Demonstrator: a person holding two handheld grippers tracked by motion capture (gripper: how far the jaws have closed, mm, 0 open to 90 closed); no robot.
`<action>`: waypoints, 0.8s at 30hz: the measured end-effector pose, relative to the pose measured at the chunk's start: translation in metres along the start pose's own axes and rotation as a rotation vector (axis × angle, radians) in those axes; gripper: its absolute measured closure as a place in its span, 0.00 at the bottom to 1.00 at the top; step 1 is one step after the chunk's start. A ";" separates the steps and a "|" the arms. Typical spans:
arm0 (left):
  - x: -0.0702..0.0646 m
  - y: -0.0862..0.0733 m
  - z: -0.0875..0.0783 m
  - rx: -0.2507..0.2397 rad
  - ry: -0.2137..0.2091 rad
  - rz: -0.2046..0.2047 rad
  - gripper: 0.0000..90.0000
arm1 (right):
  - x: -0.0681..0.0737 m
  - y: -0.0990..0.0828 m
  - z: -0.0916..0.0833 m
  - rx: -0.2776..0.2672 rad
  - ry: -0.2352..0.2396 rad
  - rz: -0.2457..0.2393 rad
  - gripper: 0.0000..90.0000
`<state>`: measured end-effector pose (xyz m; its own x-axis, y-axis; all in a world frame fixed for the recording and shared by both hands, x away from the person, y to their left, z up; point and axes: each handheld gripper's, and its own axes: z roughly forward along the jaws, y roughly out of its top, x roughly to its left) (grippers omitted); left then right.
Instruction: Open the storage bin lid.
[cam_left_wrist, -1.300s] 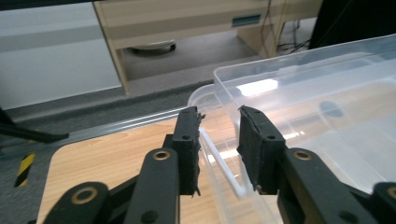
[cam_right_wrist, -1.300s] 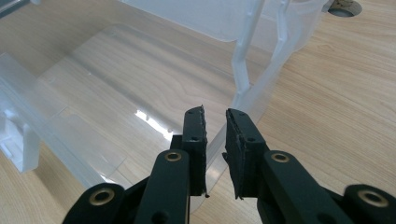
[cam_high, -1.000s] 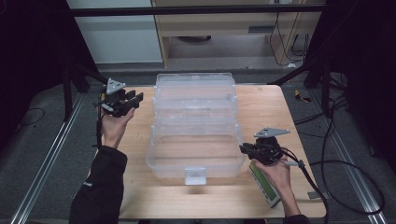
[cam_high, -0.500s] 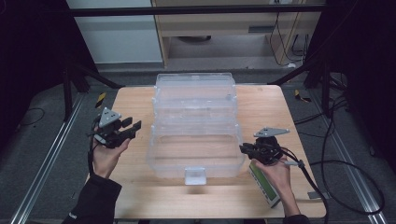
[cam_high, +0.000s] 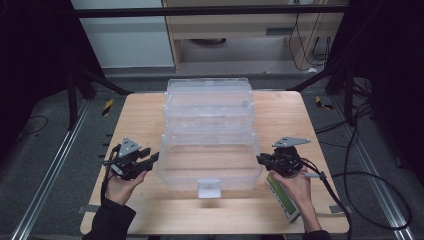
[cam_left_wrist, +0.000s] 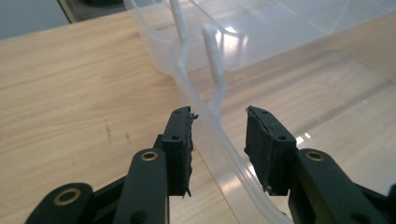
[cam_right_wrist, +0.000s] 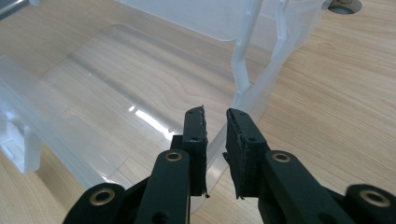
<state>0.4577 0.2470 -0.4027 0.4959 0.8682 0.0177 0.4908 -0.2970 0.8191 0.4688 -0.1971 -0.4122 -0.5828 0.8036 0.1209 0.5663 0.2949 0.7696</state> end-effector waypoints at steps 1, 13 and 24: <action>-0.001 -0.001 0.002 0.007 -0.002 0.002 0.68 | 0.000 0.000 0.000 0.000 -0.001 0.001 0.87; -0.005 -0.007 0.016 0.063 -0.029 0.004 0.75 | 0.004 0.001 0.000 0.007 -0.034 -0.025 0.88; -0.005 -0.006 0.019 0.064 -0.011 0.025 0.77 | 0.009 0.003 0.001 0.019 -0.051 -0.015 0.88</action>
<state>0.4656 0.2375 -0.4184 0.5165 0.8558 0.0307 0.5231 -0.3436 0.7800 0.4658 -0.1889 -0.4097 -0.5610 0.8243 0.0767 0.5688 0.3165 0.7591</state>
